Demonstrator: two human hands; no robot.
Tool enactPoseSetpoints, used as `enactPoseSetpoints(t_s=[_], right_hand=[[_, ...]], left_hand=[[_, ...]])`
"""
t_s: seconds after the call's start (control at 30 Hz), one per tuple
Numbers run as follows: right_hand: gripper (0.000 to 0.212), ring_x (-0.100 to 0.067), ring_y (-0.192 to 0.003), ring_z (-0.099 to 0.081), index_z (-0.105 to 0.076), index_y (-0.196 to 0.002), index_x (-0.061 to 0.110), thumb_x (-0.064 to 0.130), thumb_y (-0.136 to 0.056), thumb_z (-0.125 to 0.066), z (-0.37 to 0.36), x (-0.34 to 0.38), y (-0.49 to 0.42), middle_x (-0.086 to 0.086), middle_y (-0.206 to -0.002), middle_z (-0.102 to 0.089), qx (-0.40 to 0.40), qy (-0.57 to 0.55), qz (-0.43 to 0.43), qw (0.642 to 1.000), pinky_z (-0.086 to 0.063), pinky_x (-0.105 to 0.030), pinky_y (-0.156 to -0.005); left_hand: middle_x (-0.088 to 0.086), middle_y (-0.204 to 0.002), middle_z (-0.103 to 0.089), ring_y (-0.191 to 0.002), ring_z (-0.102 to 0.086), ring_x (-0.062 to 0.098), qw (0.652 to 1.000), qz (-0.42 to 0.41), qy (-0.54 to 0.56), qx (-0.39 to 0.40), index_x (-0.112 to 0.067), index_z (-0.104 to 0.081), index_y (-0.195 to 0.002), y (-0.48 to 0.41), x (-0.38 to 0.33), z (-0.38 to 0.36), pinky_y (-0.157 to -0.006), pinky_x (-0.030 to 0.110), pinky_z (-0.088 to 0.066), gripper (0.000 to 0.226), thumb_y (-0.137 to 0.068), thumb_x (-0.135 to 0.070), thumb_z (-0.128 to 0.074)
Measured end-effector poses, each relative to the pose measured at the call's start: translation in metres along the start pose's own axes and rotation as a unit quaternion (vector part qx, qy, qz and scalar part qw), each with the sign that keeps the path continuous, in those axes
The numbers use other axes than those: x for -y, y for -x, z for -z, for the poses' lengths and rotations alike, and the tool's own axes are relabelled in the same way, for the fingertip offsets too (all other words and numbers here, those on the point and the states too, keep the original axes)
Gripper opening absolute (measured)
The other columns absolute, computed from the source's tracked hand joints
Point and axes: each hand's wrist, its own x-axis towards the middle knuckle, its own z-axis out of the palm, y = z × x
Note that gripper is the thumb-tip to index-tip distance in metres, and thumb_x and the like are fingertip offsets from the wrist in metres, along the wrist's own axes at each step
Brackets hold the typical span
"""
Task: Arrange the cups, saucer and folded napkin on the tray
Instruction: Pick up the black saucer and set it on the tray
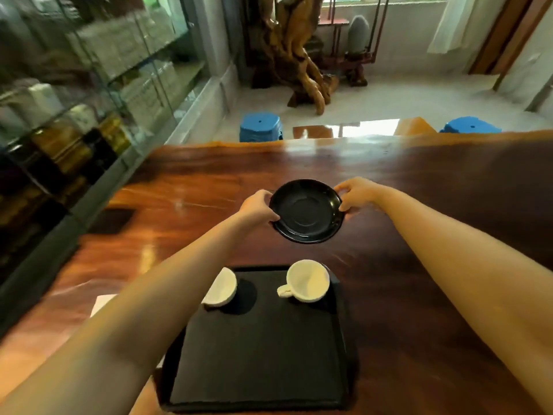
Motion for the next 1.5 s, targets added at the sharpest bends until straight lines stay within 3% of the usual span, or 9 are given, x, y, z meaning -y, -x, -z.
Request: enactPoseSetpoints(t_s=[0.23,0.33,0.5,0.6,0.87,1.0,1.1,1.37,1.5], right_hand=[[0.053,-0.024,-0.068,-0.062,-0.056,-0.126,0.003,-0.017,-0.077,-0.056,-0.091,0.082,-0.052,-0.006,-0.075,-0.060,0.110,0.027,0.093,0.989,-0.060,-0.034,-0.068],[0.055,-0.031,-0.084,-0.062,-0.053,-0.129,0.002,-0.016,-0.078,-0.057,-0.139,0.105,-0.060,-0.010,-0.091,-0.060,0.160,0.037,0.122,0.979,-0.056,-0.049,-0.085],[0.052,-0.020,-0.074,-0.062,-0.053,-0.128,0.004,-0.015,-0.080,-0.056,-0.205,0.110,-0.057,-0.001,-0.085,-0.058,0.227,0.039,0.143,0.963,-0.057,-0.036,-0.074],[0.050,-0.022,-0.079,-0.065,-0.053,-0.127,0.008,-0.014,-0.082,-0.054,-0.232,0.099,-0.047,-0.010,-0.096,-0.063,0.266,0.015,0.129,0.955,-0.057,-0.024,-0.059],[0.049,-0.025,-0.077,-0.064,-0.050,-0.126,0.004,-0.015,-0.081,-0.055,-0.277,0.044,-0.023,-0.013,-0.087,-0.061,0.318,-0.047,0.069,0.944,-0.060,-0.027,-0.063],[0.049,-0.023,-0.077,-0.065,-0.052,-0.125,0.006,-0.014,-0.081,-0.055,-0.289,0.015,-0.019,-0.011,-0.082,-0.062,0.333,-0.050,0.038,0.941,-0.060,-0.029,-0.068],[0.050,-0.027,-0.084,-0.065,-0.051,-0.128,0.007,-0.013,-0.082,-0.055,-0.296,0.002,-0.019,-0.018,-0.094,-0.063,0.334,-0.038,0.020,0.942,-0.060,-0.024,-0.064],[0.050,-0.027,-0.086,-0.065,-0.051,-0.128,0.009,-0.012,-0.082,-0.055,-0.310,-0.011,-0.027,-0.020,-0.099,-0.063,0.311,-0.021,-0.001,0.950,-0.058,-0.027,-0.068],[0.052,-0.026,-0.086,-0.065,-0.049,-0.129,0.009,-0.011,-0.082,-0.056,-0.311,-0.012,-0.031,-0.019,-0.098,-0.063,0.315,-0.027,-0.006,0.949,-0.058,-0.028,-0.069]], left_hand=[[0.018,-0.123,-0.059,-0.111,-0.059,0.032,0.984,0.122,0.068,-0.111,-0.010,-0.048,-0.127,0.039,0.108,0.062,-0.092,0.044,-0.052,0.058,-0.075,-0.003,-0.073],[0.017,-0.109,-0.059,-0.095,-0.064,0.034,0.966,0.173,0.140,-0.132,-0.011,-0.049,-0.122,0.066,0.150,0.074,-0.077,0.049,-0.058,0.055,-0.073,0.006,-0.069],[0.022,-0.101,-0.057,-0.082,-0.063,0.037,0.940,0.219,0.200,-0.167,-0.016,-0.048,-0.108,0.117,0.202,0.071,-0.068,0.054,-0.058,0.049,-0.072,0.015,-0.063],[0.018,-0.101,-0.058,-0.085,-0.065,0.035,0.934,0.247,0.195,-0.169,-0.014,-0.048,-0.117,0.143,0.224,0.057,-0.057,0.042,-0.061,0.053,-0.073,0.012,-0.063],[0.004,-0.091,-0.061,-0.087,-0.063,0.024,0.939,0.274,0.136,-0.159,-0.031,-0.045,-0.118,0.187,0.265,-0.008,-0.076,0.044,-0.057,0.050,-0.076,-0.012,-0.065],[-0.007,-0.076,-0.051,-0.071,-0.056,0.016,0.944,0.269,0.123,-0.148,-0.018,-0.044,-0.128,0.196,0.270,-0.033,-0.057,0.024,-0.046,0.049,-0.084,-0.006,-0.061],[-0.005,-0.074,-0.054,-0.070,-0.063,0.022,0.946,0.275,0.114,-0.127,-0.018,-0.045,-0.129,0.195,0.272,-0.043,-0.066,0.038,-0.057,0.048,-0.086,-0.003,-0.060],[0.013,-0.110,-0.064,-0.087,-0.067,0.026,0.946,0.289,0.098,-0.111,-0.018,-0.038,-0.139,0.183,0.273,-0.052,-0.076,0.040,-0.059,0.056,-0.089,0.000,-0.056],[0.010,-0.114,-0.063,-0.074,-0.063,0.016,0.948,0.291,0.065,-0.108,-0.018,-0.035,-0.141,0.182,0.272,-0.053,-0.065,0.029,-0.056,0.057,-0.090,-0.002,-0.055]])
